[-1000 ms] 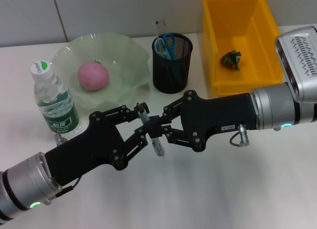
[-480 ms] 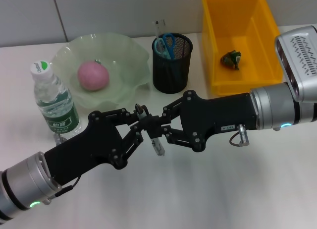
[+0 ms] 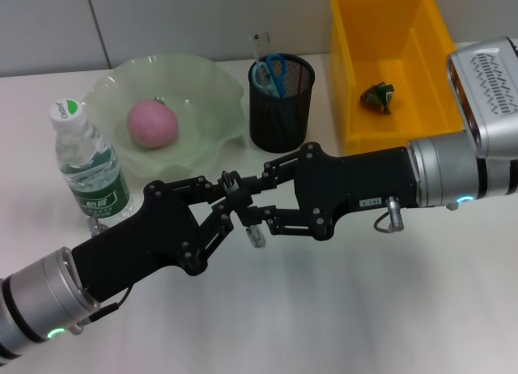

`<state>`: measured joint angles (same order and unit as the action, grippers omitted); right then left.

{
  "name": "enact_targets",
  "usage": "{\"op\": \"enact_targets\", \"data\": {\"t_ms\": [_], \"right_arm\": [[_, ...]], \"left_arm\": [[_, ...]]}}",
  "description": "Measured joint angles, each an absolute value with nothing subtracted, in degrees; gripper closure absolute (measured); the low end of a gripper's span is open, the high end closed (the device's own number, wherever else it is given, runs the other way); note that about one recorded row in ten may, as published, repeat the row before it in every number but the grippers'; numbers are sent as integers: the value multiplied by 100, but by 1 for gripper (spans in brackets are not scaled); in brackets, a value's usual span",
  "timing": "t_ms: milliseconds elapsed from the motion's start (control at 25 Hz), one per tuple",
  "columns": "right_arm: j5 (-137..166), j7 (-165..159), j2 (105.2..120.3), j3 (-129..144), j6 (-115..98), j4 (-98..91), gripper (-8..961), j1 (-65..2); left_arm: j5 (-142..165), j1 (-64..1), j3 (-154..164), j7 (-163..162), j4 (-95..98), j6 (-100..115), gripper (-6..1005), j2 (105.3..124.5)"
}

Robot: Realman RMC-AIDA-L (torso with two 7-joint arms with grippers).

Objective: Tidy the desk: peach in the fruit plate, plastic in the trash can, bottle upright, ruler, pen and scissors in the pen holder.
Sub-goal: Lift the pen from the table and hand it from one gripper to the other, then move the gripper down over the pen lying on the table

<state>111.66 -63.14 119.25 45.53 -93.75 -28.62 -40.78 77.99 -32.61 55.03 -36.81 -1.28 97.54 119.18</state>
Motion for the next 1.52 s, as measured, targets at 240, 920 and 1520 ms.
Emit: {"op": "enact_targets", "data": {"t_ms": [240, 920, 1520], "right_arm": [[11160, -6435, 11926, 4549, -9291, -2894, 563, -4081], [10953, -6469, 11926, 4560, -9336, -2940, 272, -3930], [10931, -6439, 11926, 4554, -9436, -2913, 272, -3789]], "left_arm": [[7818, -3260, 5477, -3691, -138, 9768, 855, 11922], [7763, -3218, 5227, -3691, -153, 9740, 856, 11918], [7752, -3190, 5025, -3691, -158, 9737, 856, 11918]]}}
